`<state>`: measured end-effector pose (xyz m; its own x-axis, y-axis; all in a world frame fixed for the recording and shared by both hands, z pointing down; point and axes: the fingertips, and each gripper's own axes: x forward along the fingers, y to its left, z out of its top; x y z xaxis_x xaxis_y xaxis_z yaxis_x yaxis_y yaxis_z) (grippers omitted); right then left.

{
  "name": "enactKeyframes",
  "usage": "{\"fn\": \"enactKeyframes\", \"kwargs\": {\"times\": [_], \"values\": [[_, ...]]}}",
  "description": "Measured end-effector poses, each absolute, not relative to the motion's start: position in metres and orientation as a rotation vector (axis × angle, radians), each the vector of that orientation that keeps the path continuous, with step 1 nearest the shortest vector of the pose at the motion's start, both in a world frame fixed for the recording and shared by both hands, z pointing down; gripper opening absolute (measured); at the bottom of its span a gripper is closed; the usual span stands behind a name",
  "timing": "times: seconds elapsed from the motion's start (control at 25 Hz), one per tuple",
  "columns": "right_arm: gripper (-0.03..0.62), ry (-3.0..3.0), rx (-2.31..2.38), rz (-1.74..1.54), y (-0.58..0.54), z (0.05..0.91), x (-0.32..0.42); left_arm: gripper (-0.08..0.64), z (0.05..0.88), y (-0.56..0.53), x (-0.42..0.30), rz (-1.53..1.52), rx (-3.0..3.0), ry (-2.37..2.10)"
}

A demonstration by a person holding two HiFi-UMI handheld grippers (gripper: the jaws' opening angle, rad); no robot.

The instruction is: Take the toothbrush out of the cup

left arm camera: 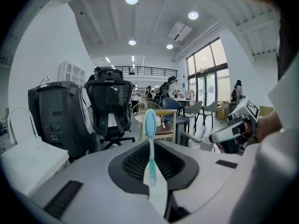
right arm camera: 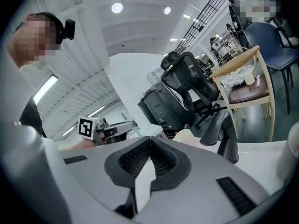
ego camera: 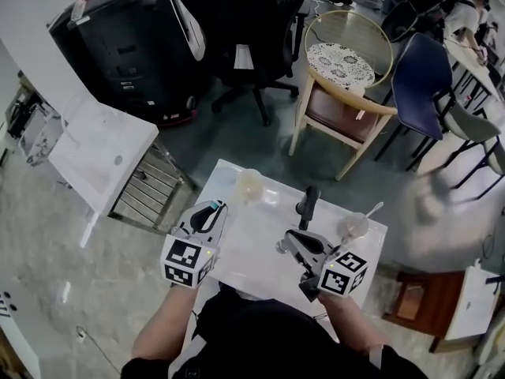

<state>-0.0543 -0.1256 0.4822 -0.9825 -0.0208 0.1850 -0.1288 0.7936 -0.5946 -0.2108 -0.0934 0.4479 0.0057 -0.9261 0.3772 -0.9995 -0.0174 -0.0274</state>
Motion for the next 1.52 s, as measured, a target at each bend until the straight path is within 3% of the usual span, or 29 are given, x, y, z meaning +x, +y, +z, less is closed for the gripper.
{"fn": "enactKeyframes", "kwargs": {"times": [0.68, 1.52], "values": [[0.028, -2.713, 0.241, 0.976, -0.079, 0.502, -0.164, 0.043, 0.585, -0.038, -0.321, 0.557, 1.936, -1.765], [0.028, -2.658, 0.558, 1.0, -0.064, 0.515, -0.129, 0.04, 0.686, -0.085, -0.341, 0.426, 1.788, -1.538]]}}
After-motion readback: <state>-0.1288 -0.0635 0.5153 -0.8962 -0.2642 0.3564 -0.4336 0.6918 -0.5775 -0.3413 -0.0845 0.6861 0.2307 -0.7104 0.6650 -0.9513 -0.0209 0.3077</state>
